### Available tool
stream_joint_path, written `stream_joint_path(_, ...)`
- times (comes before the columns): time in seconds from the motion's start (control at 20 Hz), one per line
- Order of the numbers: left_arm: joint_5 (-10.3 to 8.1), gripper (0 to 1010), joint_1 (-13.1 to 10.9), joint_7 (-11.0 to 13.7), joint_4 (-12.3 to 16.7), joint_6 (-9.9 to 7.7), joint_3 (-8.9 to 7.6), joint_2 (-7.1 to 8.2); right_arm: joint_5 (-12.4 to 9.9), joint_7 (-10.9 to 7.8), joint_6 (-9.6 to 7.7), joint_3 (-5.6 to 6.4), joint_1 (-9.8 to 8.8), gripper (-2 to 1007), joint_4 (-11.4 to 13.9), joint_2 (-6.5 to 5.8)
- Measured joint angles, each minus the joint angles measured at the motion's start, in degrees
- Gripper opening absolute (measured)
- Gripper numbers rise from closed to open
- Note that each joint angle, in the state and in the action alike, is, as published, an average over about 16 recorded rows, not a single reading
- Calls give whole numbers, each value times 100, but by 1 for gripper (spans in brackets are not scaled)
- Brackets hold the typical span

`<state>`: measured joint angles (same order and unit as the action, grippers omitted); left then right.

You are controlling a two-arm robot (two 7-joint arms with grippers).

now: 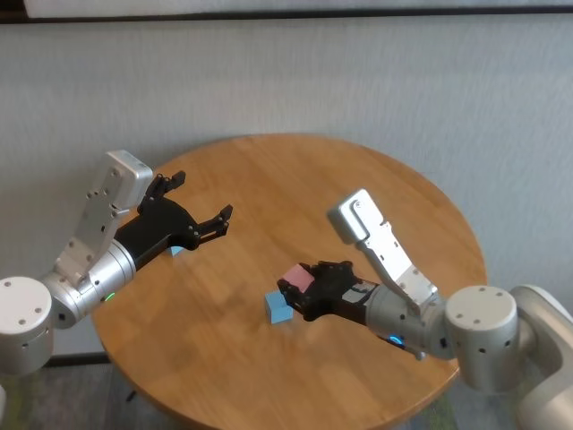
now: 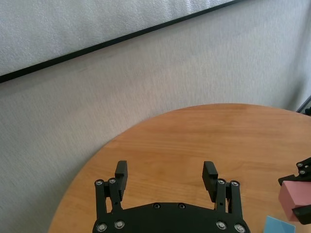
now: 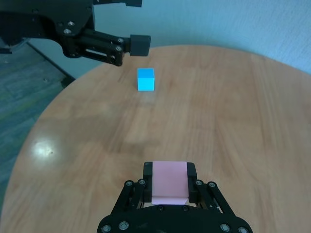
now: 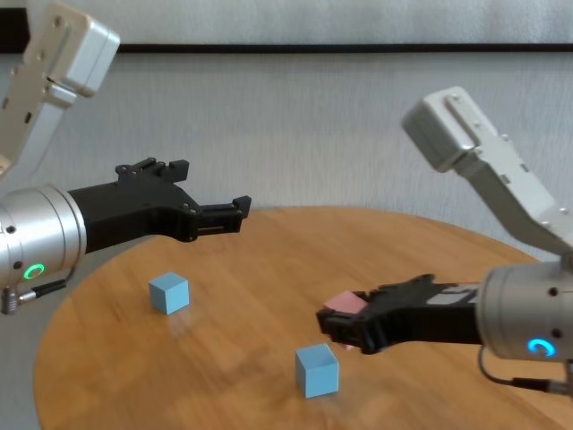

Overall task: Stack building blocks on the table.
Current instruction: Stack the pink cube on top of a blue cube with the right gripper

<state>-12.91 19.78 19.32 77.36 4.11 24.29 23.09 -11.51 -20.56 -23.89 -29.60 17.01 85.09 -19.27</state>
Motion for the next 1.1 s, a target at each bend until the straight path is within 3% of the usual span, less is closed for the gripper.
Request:
stream_joint_path(0.4, 0, 1000, 0, 0, 0, 0, 0, 0, 111, 134, -108, -21, 7, 359, -165, 344)
stream_joint_path(1.1, 0, 1000, 0, 0, 0, 0, 0, 0, 248, 141, -315, 57, 53, 359, -441, 621)
